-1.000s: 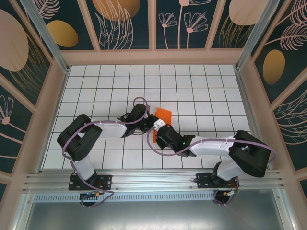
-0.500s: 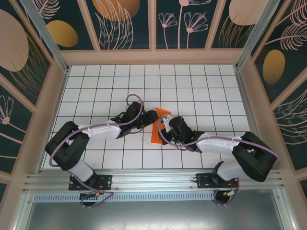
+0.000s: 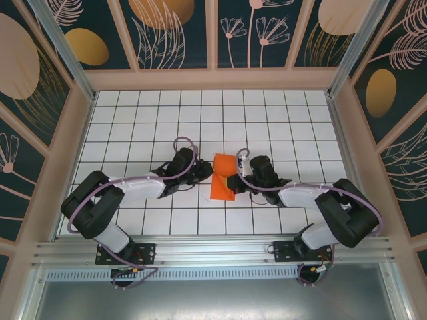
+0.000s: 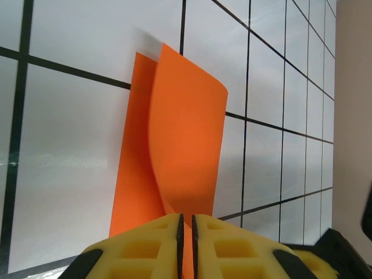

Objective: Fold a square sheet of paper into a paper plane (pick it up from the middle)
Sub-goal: Fold the triangle a second time at the center of the table.

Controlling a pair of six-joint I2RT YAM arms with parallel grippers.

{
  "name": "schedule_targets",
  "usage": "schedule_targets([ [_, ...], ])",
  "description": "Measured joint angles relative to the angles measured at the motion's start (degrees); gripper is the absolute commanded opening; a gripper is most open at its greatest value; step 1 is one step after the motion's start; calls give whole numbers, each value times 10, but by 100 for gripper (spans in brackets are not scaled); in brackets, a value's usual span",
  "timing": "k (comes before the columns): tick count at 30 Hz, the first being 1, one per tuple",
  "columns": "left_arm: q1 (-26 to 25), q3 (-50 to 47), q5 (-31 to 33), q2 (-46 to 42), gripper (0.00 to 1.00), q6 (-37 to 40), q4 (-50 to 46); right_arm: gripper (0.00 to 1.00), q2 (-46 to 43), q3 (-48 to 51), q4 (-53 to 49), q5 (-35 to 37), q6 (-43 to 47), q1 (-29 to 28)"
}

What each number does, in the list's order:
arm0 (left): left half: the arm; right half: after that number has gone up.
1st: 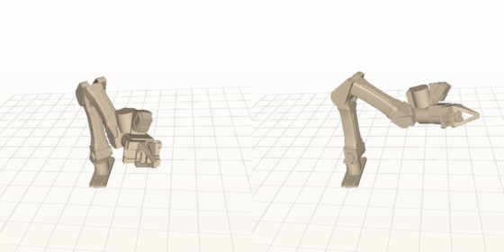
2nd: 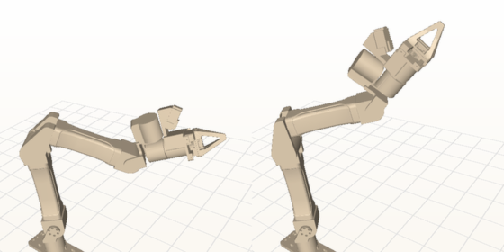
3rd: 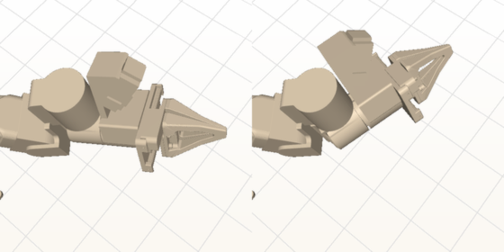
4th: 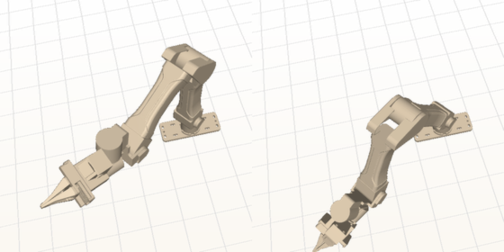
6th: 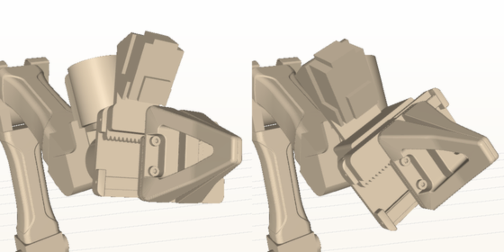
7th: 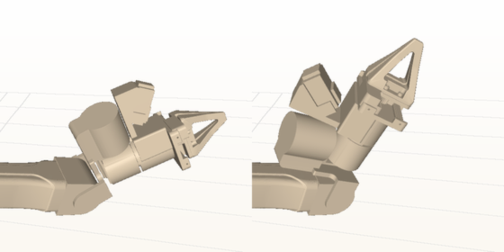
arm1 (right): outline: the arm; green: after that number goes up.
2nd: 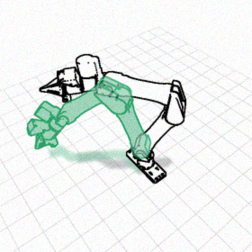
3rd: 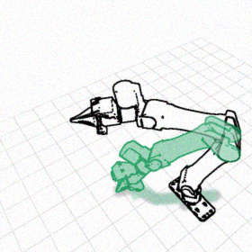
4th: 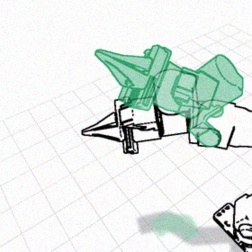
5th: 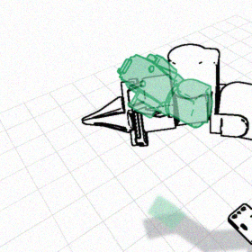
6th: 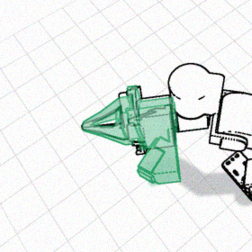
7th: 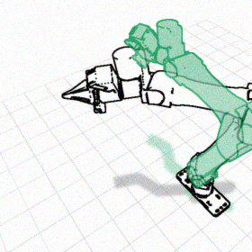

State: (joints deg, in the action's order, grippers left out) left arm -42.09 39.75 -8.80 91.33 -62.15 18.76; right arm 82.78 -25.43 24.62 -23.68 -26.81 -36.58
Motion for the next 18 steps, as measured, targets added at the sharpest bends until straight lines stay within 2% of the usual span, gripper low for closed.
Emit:
schedule_targets([
  [7, 0, 0, -28, 32, 13, 6, 3, 1, 56, 0, 1, -34, -28, 28],
  [18, -9, 3, -50, 41, 10, 19, 1, 1, 61, -3, 0, -49, -37, 36],
])
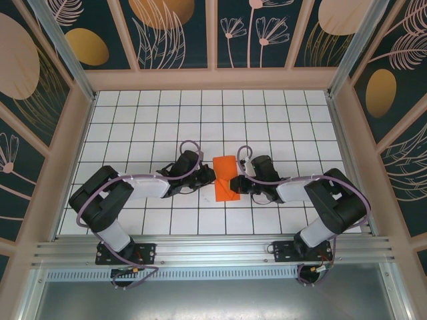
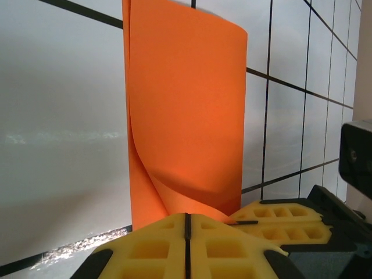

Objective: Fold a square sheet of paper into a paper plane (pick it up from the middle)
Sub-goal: Fold the triangle a second time at the center of the table.

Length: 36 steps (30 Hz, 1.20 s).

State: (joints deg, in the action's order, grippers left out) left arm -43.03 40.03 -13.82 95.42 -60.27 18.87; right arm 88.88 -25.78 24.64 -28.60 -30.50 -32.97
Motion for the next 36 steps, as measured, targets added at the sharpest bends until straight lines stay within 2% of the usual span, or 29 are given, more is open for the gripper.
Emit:
schedule_targets([
  [10, -30, -11, -5, 0, 10, -7, 0, 2, -24, -2, -3, 0, -23, 0],
  [15, -31, -35, 14, -21, 10, -16, -3, 3, -52, -2, -4, 2, -63, -4],
  [24, -31, -57, 18, -44, 12, -28, 6, 8, -82, -5, -13, 57, -133, -65],
  [32, -31, -49, -5, -4, 14, -40, 48, 15, -83, -51, -87, 89, -88, -74],
  [36, -31, -42, -12, 17, 14, -52, 76, 23, -83, -64, -127, 91, -54, -74],
])
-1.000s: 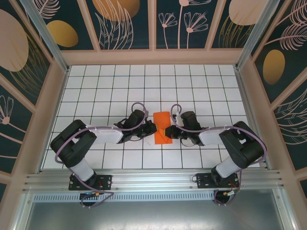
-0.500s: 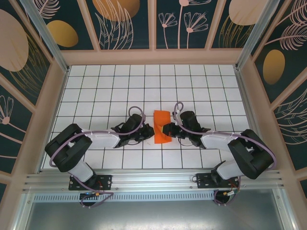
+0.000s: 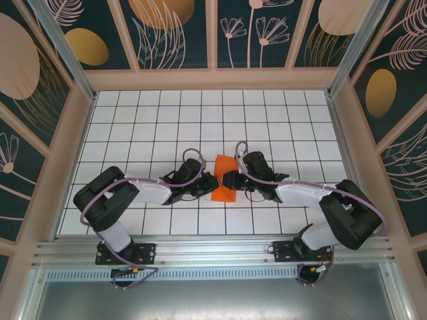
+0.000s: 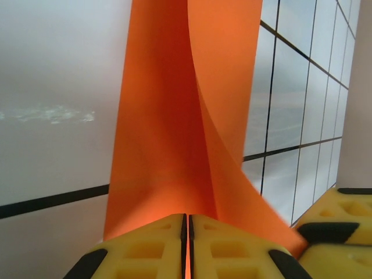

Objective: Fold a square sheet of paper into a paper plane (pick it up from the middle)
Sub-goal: Fold the triangle a second time at the center of the table.

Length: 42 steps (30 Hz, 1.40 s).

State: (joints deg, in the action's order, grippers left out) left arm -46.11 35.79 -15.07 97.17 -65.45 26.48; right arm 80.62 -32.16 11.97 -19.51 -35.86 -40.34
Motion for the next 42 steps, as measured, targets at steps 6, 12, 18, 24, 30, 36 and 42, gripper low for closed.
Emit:
schedule_targets([
  [6, 0, 2, -6, 14, 14, -13, 33, 30, 0, -30, -66, 0, 57, 0],
  [12, 0, 3, -10, 20, 14, -19, 38, 35, -1, -55, -126, 2, 113, -2],
  [18, 0, 4, -10, 23, 15, -20, 42, 35, -1, -78, -178, 17, 158, -14],
  [24, 0, 4, -10, 25, 15, -21, 44, 36, -1, -101, -209, 27, 184, -33],
  [30, 0, 6, -10, 26, 15, -22, 44, 39, -1, -113, -234, 61, 198, -54],
  [36, 0, 6, -11, 28, 15, -22, 43, 45, -1, -117, -246, 107, 208, -75],
  [42, 0, 6, -14, 31, 15, -22, 43, 47, -1, -117, -249, 130, 210, -89],
])
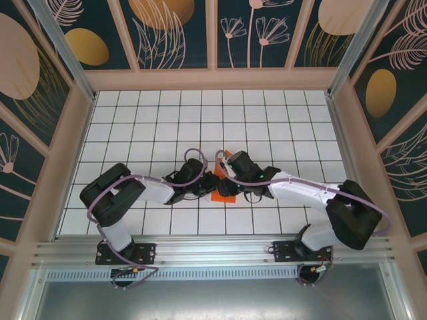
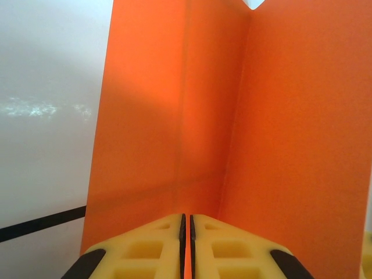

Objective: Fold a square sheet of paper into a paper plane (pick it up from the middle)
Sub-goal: Fold the triangle a second time at the center of the table.

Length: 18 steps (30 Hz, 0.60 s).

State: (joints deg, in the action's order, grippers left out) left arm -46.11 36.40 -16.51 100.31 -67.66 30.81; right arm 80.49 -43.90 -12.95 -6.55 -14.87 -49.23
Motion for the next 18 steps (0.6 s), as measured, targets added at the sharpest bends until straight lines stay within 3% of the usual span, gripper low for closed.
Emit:
schedule_targets([
  [9, 0, 0, -11, 4, 14, -2, -4, 52, -8, 6, -6, 26, 2, -22],
  [18, 0, 0, -11, 4, 14, -13, 24, 44, -47, 28, 3, 7, 2, -39],
])
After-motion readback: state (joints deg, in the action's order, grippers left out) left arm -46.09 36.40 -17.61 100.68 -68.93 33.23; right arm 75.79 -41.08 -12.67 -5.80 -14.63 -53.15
